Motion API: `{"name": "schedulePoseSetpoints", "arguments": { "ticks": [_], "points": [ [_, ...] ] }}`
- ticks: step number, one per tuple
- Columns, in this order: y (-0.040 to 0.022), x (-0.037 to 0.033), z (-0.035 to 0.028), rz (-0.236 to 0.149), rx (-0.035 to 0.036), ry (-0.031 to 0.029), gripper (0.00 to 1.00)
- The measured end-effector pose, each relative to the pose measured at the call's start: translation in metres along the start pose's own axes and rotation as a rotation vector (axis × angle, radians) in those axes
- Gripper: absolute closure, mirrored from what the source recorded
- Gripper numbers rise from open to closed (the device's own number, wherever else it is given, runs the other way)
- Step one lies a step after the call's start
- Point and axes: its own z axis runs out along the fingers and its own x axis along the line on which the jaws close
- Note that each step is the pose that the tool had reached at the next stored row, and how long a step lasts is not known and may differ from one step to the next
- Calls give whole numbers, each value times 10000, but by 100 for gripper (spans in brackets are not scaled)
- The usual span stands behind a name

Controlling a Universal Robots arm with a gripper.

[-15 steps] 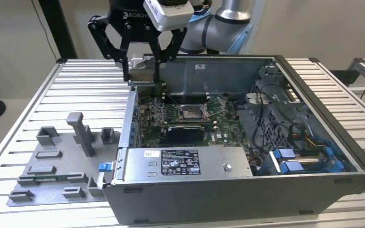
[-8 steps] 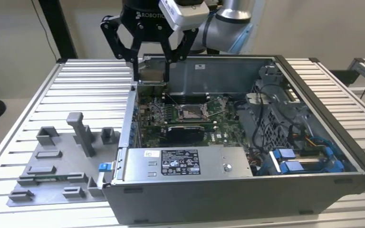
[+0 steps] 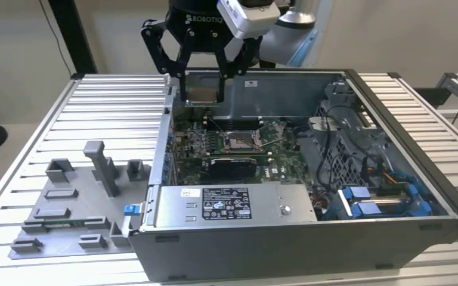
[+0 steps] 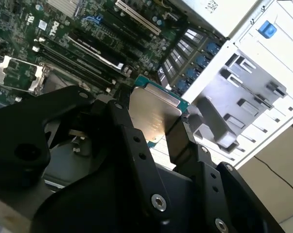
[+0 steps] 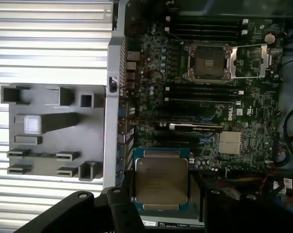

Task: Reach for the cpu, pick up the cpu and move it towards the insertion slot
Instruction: 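Pick up the cpu and move it towards the insertion slot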

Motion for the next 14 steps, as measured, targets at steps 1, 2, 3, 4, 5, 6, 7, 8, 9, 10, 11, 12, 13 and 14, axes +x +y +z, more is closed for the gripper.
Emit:
{"name": "schedulePoseSetpoints", "arguments": {
  "ticks": [1,2,3,4,5,6,7,8,9,10,11,12,13,14],
  "points": [
    [0,-19,-1,0,0,-7,100],
    [0,-33,-1,-1,0,-17,100],
    [0,-47,-2,0,0,-27,100],
    [0,-60,-2,0,1,-36,100],
    [0,-75,-3,0,1,-43,100],
    [0,-87,-4,0,2,-49,100],
    [0,-99,-4,0,2,-49,100],
    [-1,-100,-4,0,1,-50,100],
    [-1,-100,-4,0,1,-50,100],
    [-1,-100,-4,0,1,-51,100],
    [-1,-101,-4,-1,0,-50,100],
    [0,-101,-4,0,0,-51,100],
    [0,-101,-4,-2,1,-50,100],
    [-1,-102,-4,-3,1,-50,100]
  ]
}}
